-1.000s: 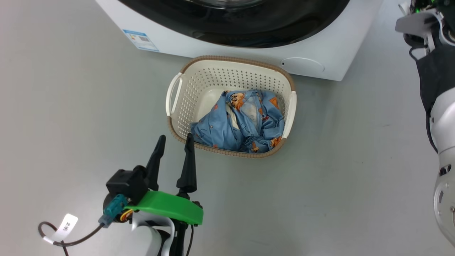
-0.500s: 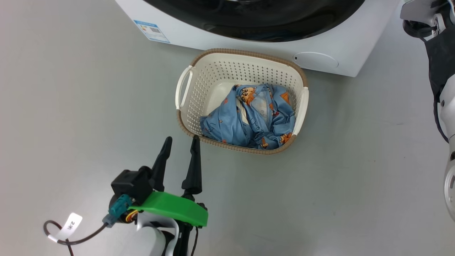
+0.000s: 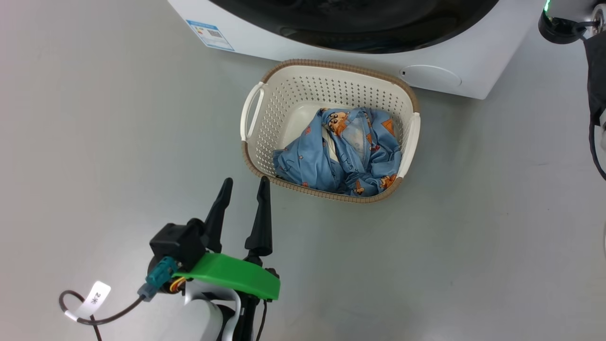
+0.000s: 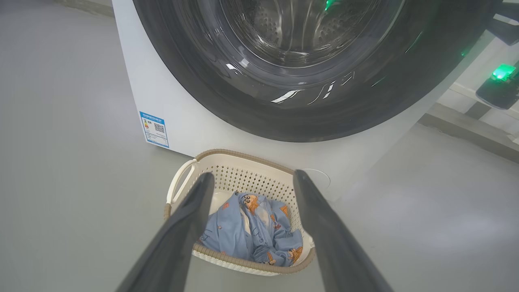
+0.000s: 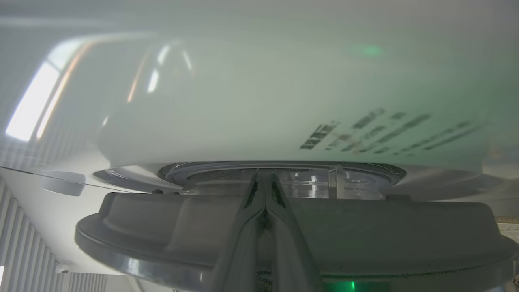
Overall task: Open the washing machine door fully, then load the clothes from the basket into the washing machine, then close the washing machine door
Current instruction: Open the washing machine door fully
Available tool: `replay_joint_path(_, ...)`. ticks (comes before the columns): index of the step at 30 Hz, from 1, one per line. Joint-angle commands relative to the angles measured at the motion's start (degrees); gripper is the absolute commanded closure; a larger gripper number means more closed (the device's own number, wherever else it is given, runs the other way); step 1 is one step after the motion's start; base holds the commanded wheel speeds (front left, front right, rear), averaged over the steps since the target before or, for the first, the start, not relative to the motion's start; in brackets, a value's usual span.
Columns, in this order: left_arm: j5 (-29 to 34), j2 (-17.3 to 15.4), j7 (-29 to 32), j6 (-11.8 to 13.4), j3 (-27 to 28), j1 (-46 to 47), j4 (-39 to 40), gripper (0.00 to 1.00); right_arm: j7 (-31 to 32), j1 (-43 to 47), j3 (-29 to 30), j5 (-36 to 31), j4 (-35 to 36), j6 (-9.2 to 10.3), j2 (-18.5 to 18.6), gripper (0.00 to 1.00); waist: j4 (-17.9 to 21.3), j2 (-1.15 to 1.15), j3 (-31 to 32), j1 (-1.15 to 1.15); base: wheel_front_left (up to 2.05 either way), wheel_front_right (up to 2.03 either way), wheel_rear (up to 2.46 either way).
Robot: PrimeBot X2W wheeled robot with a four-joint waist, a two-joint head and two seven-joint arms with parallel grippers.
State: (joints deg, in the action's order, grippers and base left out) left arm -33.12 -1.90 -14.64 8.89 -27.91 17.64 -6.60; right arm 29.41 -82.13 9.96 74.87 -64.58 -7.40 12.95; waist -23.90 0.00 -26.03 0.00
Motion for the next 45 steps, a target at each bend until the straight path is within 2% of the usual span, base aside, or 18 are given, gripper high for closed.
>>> replay_joint_path(1,-0.1,-1.0,-0.4,0.4,1.6,1.0,1.6,0.0,1.1,-1.5,-0.4,0.6,1.0,-0.09,-2.1,1.0,-0.1,0.0,-0.1,0.0,0.0,0.0,0.0)
replay_joint_path(11,0.0,-1.0,-0.4,0.6,1.8,0.6,1.8,0.0,6.4,-0.9,-0.4,1.8,-1.3,-0.09,-2.3,1.0,-0.3,0.0,0.6,0.0,0.0,0.0,0.0)
replay_joint_path(22,0.4,-1.0,-0.4,0.7,1.8,0.2,1.7,0.0,9.2,0.3,-1.4,1.4,-3.0,-0.09,-2.8,1.0,0.4,0.0,1.7,0.0,0.0,0.0,0.0)
replay_joint_path(45,0.9,-1.0,-0.4,0.8,1.8,0.0,1.6,0.0,12.8,6.1,-2.2,2.3,0.3,-0.09,-5.8,1.0,1.9,0.0,3.0,0.0,0.0,0.0,0.0)
